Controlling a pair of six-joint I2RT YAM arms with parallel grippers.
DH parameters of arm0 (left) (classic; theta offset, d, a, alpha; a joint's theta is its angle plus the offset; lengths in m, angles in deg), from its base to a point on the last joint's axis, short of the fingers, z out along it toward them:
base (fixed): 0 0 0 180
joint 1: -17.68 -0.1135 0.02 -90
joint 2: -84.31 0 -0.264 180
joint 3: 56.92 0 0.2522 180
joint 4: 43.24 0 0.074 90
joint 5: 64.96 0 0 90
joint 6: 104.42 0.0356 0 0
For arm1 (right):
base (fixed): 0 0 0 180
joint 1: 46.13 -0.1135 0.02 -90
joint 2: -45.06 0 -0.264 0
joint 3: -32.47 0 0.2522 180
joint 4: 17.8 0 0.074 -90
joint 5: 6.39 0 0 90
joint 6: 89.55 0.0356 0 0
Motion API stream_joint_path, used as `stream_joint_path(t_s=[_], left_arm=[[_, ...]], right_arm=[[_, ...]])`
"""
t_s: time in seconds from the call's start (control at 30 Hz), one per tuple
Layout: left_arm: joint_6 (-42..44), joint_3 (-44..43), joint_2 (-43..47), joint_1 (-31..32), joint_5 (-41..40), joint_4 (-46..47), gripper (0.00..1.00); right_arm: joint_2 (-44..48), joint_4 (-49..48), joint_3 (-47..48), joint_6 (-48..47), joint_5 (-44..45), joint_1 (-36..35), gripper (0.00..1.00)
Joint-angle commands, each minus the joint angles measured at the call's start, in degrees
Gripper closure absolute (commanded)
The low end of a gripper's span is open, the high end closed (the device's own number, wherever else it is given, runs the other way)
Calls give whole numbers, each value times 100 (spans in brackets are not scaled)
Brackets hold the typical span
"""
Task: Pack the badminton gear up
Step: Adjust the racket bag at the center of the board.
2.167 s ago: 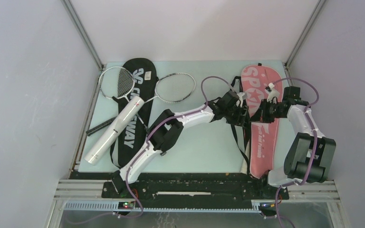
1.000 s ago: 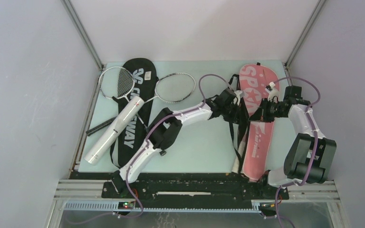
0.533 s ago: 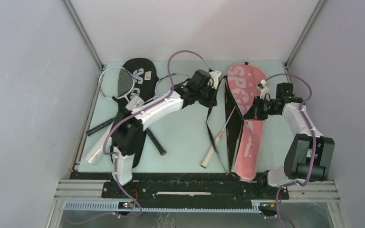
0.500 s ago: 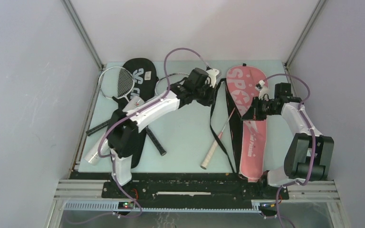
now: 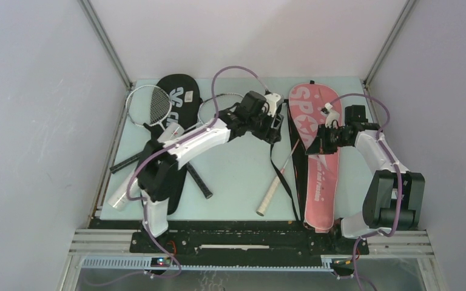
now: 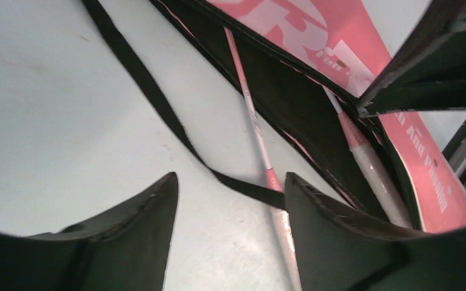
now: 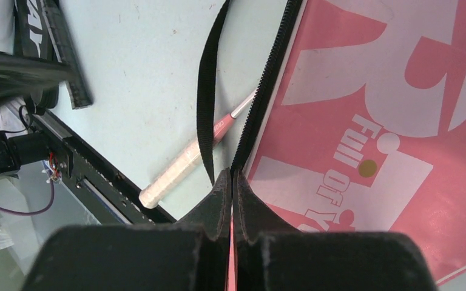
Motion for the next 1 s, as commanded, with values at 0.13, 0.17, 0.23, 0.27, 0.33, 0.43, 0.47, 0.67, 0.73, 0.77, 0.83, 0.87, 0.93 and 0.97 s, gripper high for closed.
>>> stream_joint_path(t_s=[0.13, 0.17, 0.23, 0.27, 0.33, 0.43, 0.47, 0.67, 0.73, 0.77, 0.83, 0.87, 0.93, 0.97], left_arm=[[-1008, -1245, -1913, -156, 962, 450, 19], [-1125, -1441, -2125, -161, 1009, 454, 19], [-1359, -1758, -2471, -158, 1086, 511, 19], [-1465, -1871, -2619, -158, 1063, 563, 20], [-1607, -2132, -2900, -170, 1014, 639, 21], [-1929, -2452, -3266, -208, 1020, 806, 26], [-2047, -2560, -3376, -224, 1061, 869, 28], [-2383, -3120, -3874, -220, 777, 768, 35], [-2462, -3215, -3977, -225, 611, 726, 34], [-2506, -3270, -4023, -219, 600, 731, 34], [-2540, -3427, -4108, -188, 577, 734, 33], [-2568, -3502, -4159, -177, 586, 744, 33], [-2726, -3591, -4230, -162, 655, 823, 34], [-2789, -3619, -4273, -166, 723, 876, 36]], right_arm=[[4, -229, 257, 72, -139, 31, 100], [-4, -217, 257, 61, -168, 40, 100], [-27, -198, 257, 48, -204, 62, 100], [-36, -202, 257, 49, -220, 79, 100], [-68, -207, 257, 47, -264, 109, 100], [-130, -186, 257, 18, -316, 129, 100], [-149, -176, 257, 9, -334, 132, 100], [-229, -180, 256, 4, -402, 195, 100], [-255, -193, 257, -2, -412, 196, 100], [-275, -190, 252, 3, -420, 199, 100], [-308, -191, 257, -5, -429, 200, 100], [-317, -191, 257, 2, -429, 200, 100], [-331, -198, 257, 3, -438, 208, 100], [-331, -203, 257, 10, -443, 215, 100]])
